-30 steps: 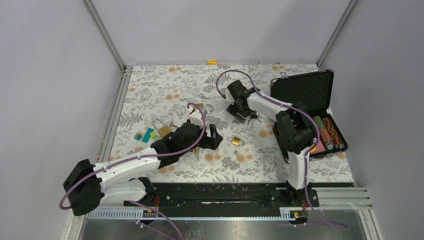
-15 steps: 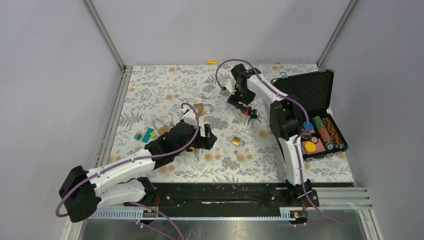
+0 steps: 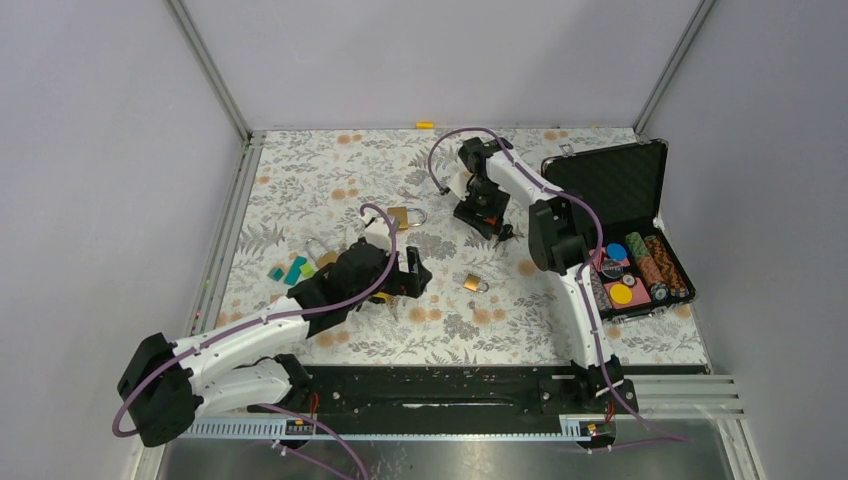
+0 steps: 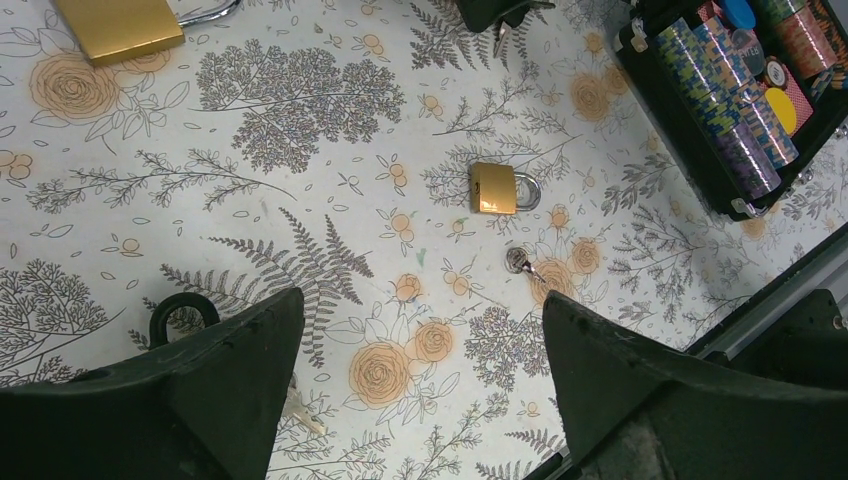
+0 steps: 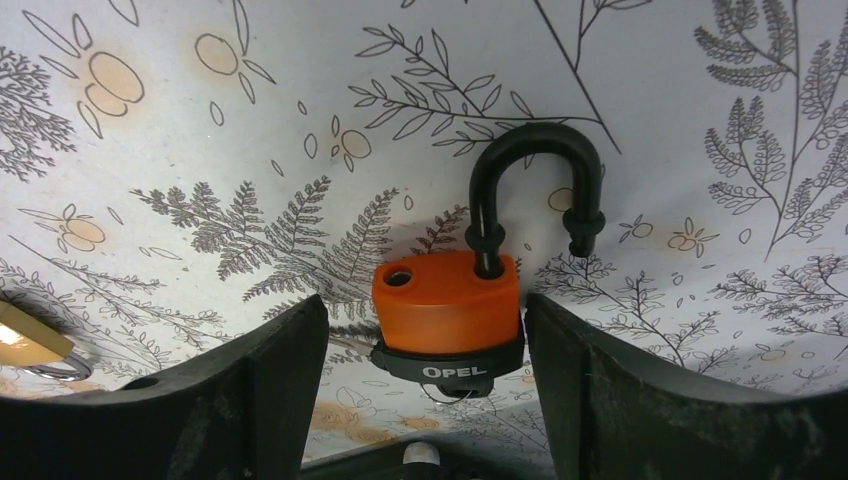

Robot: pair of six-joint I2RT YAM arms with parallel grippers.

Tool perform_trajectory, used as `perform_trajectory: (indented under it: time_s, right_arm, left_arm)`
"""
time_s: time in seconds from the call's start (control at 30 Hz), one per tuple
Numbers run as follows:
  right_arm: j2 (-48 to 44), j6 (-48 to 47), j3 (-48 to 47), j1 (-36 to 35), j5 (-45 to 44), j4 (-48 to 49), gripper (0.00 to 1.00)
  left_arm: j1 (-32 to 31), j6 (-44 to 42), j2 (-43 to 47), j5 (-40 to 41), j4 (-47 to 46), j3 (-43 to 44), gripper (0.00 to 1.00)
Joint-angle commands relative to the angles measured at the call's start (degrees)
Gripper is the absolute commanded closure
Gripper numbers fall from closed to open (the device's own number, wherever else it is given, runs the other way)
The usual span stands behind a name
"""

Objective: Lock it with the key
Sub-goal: Pick up the lock from the center of the board.

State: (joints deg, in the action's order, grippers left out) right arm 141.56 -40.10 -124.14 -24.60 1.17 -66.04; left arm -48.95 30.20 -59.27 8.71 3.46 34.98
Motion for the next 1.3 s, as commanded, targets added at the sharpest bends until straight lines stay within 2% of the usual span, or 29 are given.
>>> perform_trajectory:
  time_s: [0.0,0.17,0.27,0.47,0.63,0.7,0.83,1.0,1.1,1.27]
  right_arm:
    - [0.56,1.50,-2.89,0.34,0.00,-2.41,0.31]
    - [-1.02,3.21,-2.36,0.34,-0.49,-1.80,0.70]
    - [-4.84,4.87,-0.41,0.34,0.23,0.25,0.78]
    - [-23.54,11.02,15.52,0.27,9.44,16.60,0.76]
    - [-40.14,24.89,30.32,0.25,16.87,35.26,0.74]
    - [-46.03,33.88,35.77,0.25,17.71,42.95,0.72]
    - [-59.05,59.30,48.53,0.25,15.31,60.79,0.68]
    - [-72.15,88.57,66.91,0.25,18.51,85.57,0.70]
    - [-77.95,100.76,72.47,0.09,15.26,87.48,0.70]
    - [-87.27,110.14,79.04,-0.58,8.17,84.61,0.69]
  left_arm:
    - [0.73,-0.79,1.88,-0.73,-0.89,-0.47,0.12]
    - [1.11,-0.51,2.72,-0.82,-0.56,-0.78,0.12]
    - [1.10,-0.05,3.42,-0.80,-0.41,-0.72,0.12]
    - [1.20,1.35,5.51,-1.15,-1.23,-0.57,0.12]
    - [1.14,1.99,6.27,-2.11,-2.52,1.01,0.12]
    - [1.06,2.20,5.96,-2.24,-2.58,2.45,0.12]
    - [0.99,1.58,4.53,-2.54,-3.20,5.69,0.12]
    - [-0.80,-4.27,4.07,-1.26,-6.59,9.52,0.10]
    - [-2.51,-8.36,5.76,-0.84,-8.72,10.54,0.08]
    - [-6.03,-13.37,6.63,-1.07,-14.25,11.06,0.05]
